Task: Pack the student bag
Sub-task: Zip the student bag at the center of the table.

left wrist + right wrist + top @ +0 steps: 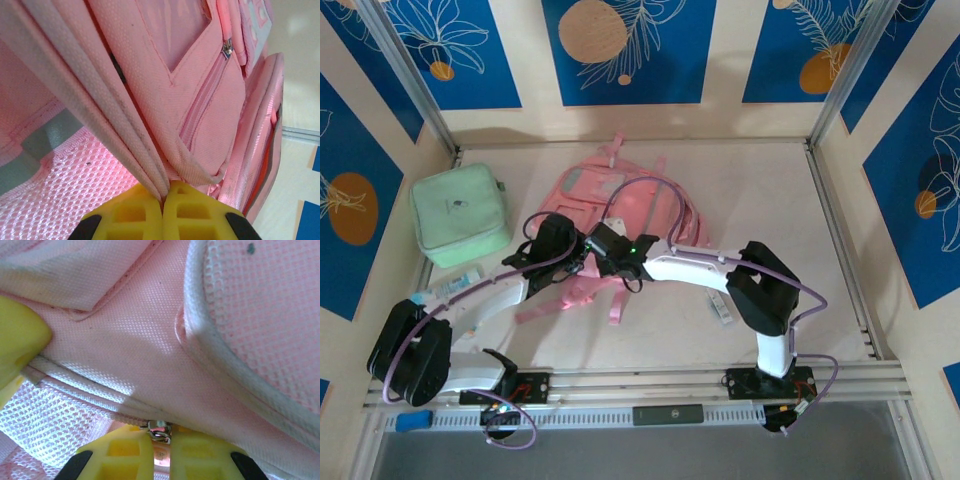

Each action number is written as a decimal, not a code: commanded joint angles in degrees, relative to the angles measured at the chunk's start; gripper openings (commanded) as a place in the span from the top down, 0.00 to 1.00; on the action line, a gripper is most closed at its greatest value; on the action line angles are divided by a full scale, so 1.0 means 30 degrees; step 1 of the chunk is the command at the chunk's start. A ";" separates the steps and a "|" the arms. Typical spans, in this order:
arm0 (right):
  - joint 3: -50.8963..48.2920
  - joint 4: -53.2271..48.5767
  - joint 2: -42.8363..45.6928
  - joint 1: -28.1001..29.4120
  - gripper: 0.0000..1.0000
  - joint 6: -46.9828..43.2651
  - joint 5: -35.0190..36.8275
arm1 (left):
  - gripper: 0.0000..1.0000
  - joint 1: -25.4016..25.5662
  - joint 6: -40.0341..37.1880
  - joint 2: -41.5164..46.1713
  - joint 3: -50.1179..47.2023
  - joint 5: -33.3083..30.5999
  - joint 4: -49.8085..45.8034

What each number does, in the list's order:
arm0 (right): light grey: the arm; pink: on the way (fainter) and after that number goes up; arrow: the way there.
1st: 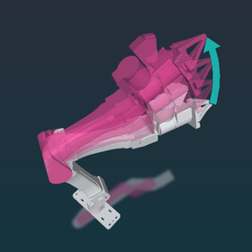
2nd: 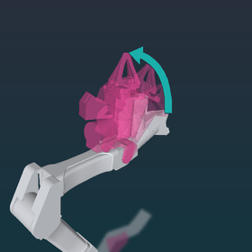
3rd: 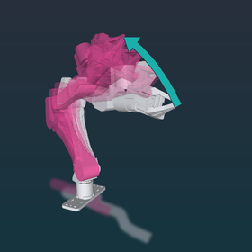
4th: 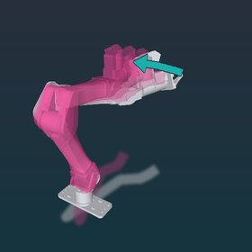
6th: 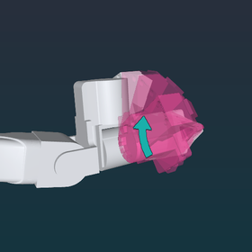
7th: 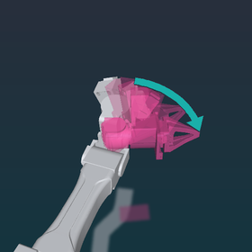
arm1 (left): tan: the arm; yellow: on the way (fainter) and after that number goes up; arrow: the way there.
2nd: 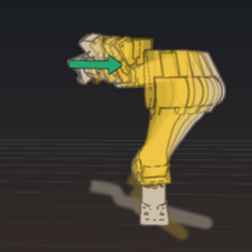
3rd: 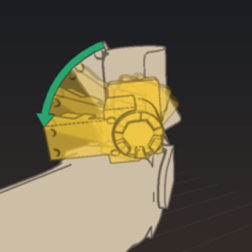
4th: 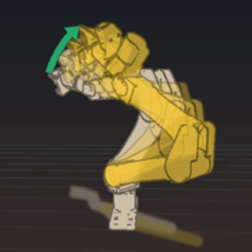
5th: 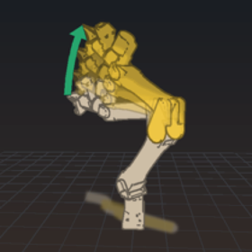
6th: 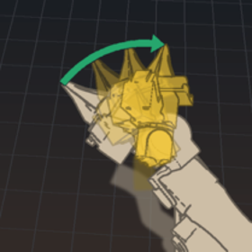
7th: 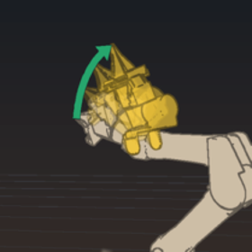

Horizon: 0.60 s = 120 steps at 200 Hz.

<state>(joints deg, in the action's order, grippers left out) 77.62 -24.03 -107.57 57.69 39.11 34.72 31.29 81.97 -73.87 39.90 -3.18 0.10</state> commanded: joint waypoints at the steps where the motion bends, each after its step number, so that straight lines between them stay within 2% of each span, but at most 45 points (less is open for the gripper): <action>1: -0.0158 -0.2556 0.1244 -0.0193 1.00 0.0706 0.1347 | 1.00 -0.0356 -0.0781 0.0856 0.0312 0.0255 -0.0581; 30: -0.1114 -0.4938 0.2084 -0.0577 1.00 0.1470 0.2170 | 1.00 -0.1312 -0.1131 0.0986 0.0111 0.0529 -0.0802; 71: -0.3771 -0.5753 0.4064 -0.1887 1.00 0.1573 0.2214 | 1.00 -0.2986 -0.1755 0.0632 0.0150 0.1966 -0.0826; 103: -0.4312 -0.6738 0.4923 -0.2822 0.99 0.1100 0.2659 | 1.00 -0.3377 -0.2340 0.0213 0.0391 0.2258 -0.0647; 120: -0.4531 -0.6452 0.5584 -0.3609 0.99 0.0615 0.1621 | 1.00 -0.3897 -0.3161 -0.0646 0.1087 0.2687 -0.0846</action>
<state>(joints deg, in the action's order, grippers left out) 65.76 -35.88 -94.41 50.61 41.82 36.03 23.29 77.43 -73.30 39.94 7.62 -1.13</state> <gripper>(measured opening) 0.074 0.064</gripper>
